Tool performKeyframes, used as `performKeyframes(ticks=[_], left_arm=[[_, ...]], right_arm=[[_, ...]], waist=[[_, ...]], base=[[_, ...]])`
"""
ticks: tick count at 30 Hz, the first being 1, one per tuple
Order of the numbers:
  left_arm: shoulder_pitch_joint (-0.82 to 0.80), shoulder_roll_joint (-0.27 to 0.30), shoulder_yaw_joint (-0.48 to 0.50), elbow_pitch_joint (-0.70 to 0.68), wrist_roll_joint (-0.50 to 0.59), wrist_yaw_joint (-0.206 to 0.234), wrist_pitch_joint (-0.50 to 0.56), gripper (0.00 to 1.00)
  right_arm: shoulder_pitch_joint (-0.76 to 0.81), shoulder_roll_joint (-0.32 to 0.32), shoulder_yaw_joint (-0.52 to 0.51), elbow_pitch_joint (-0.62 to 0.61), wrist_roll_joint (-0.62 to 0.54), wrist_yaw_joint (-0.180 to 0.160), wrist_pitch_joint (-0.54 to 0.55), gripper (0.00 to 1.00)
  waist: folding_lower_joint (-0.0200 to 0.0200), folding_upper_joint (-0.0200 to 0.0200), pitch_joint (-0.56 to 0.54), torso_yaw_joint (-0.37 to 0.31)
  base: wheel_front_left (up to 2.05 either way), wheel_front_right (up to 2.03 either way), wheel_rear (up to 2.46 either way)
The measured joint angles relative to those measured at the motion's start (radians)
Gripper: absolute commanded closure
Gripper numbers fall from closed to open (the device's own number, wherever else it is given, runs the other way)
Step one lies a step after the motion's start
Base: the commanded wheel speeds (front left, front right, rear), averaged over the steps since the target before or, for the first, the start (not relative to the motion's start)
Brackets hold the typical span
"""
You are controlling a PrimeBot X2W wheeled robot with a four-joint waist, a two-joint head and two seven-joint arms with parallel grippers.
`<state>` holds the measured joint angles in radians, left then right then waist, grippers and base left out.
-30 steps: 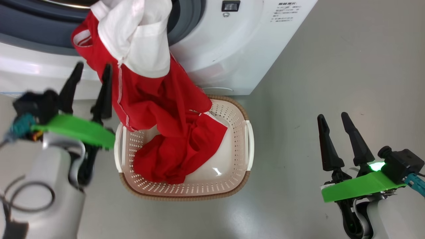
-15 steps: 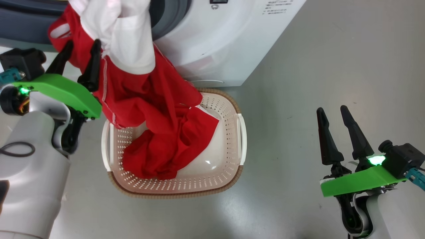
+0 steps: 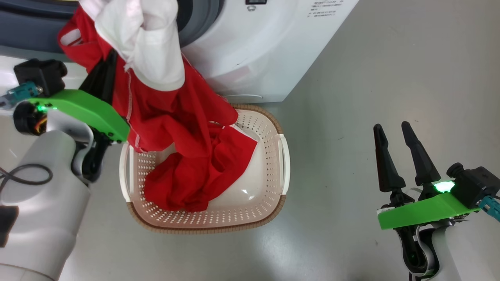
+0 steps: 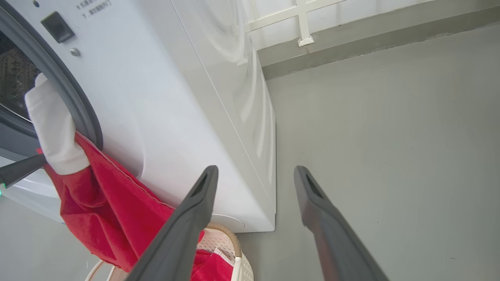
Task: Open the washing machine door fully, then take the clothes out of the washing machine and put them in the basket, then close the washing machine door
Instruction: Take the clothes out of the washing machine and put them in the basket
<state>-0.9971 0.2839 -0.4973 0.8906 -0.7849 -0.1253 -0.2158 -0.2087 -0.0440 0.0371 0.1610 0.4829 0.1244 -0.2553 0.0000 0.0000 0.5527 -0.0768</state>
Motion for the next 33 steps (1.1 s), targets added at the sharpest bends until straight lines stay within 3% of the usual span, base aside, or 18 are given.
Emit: performKeyframes(ticks=[8, 18, 33], left_arm=[[0.094, -0.003, -0.069, -0.047, -0.053, 0.0, -0.033, 1.0], [0.242, -0.06, -0.166, -0.088, -0.063, 0.0, -0.034, 1.0], [0.272, -0.117, -0.407, 0.014, -0.155, 0.0, -0.018, 1.0]], right_arm=[[0.0, 0.0, -0.002, 0.001, 0.0, 0.0, 0.0, 0.0], [0.001, 0.0, 0.0, 0.001, 0.0, 0.0, 0.0, 0.0], [-0.002, 0.0, 0.015, -0.001, 0.003, 0.0, 0.0, 0.0]], waist=[[-0.0001, 0.0, -0.011, 0.009], [0.0, 0.0, -0.011, 0.021], [0.0, 0.0, 0.034, -0.005]], base=[[0.0, 0.0, 0.0], [0.0, 0.0, 0.0], [0.0, 0.0, 0.0]])
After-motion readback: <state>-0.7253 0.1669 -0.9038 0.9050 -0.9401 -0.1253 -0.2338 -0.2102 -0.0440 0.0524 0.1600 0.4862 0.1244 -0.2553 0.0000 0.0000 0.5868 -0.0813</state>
